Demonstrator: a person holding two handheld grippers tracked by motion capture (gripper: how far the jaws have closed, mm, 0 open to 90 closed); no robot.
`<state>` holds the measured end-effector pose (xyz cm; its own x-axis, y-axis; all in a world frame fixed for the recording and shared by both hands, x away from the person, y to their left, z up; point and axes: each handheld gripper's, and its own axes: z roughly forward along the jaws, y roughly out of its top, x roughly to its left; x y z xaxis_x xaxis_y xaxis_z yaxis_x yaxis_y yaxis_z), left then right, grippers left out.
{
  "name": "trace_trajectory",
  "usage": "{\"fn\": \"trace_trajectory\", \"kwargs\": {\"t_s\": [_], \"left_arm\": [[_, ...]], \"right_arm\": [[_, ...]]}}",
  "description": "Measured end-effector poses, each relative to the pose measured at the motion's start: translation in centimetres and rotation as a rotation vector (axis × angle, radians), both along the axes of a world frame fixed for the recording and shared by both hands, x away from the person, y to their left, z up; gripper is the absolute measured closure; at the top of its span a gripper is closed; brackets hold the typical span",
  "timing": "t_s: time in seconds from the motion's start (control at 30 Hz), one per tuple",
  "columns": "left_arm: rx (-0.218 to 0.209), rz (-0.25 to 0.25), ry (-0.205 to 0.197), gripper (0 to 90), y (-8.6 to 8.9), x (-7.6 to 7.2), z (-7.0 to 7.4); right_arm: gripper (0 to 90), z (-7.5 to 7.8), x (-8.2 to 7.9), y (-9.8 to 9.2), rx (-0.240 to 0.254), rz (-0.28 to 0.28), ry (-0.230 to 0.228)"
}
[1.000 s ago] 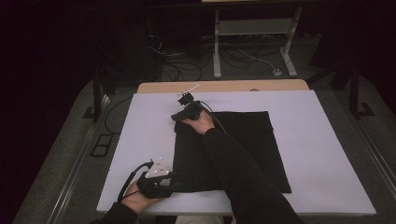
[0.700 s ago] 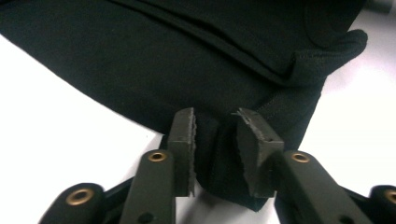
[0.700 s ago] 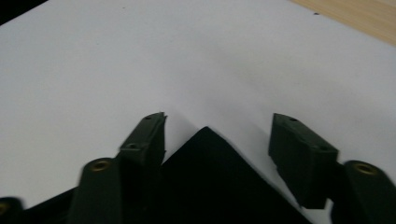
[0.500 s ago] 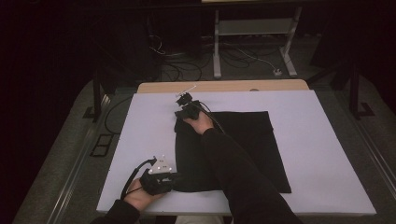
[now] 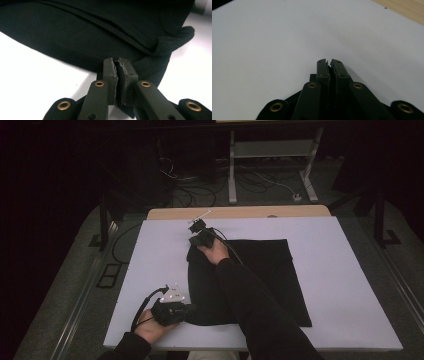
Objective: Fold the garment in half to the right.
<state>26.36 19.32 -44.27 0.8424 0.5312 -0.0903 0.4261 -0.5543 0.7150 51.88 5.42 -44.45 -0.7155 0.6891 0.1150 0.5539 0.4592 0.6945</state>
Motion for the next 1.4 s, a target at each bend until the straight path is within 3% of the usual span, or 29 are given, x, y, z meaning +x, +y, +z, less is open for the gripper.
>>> {"fn": "trace_trajectory", "kwargs": {"t_s": [0.37, 0.73, 1.0, 1.4], "left_arm": [[-0.076, 0.02, 0.011, 84.7, 0.0, -0.1, 0.7], [-0.097, 0.006, -0.014, 84.7, 0.0, -0.4, 1.8], [-0.112, -0.016, -0.037, 84.7, -0.8, -0.4, 2.7], [-0.126, -0.049, -0.065, 84.7, -2.3, -0.2, 4.0]], "right_arm": [[84.7, 2.1, -0.6, -1.3, 0.048, 0.022, 0.018], [84.7, 3.7, -1.0, -3.4, 0.122, 0.037, 0.038], [84.7, 5.0, -1.1, -5.2, 0.159, 0.031, 0.026], [84.6, 6.3, -1.3, -7.4, 0.177, 0.021, 0.002]]}}
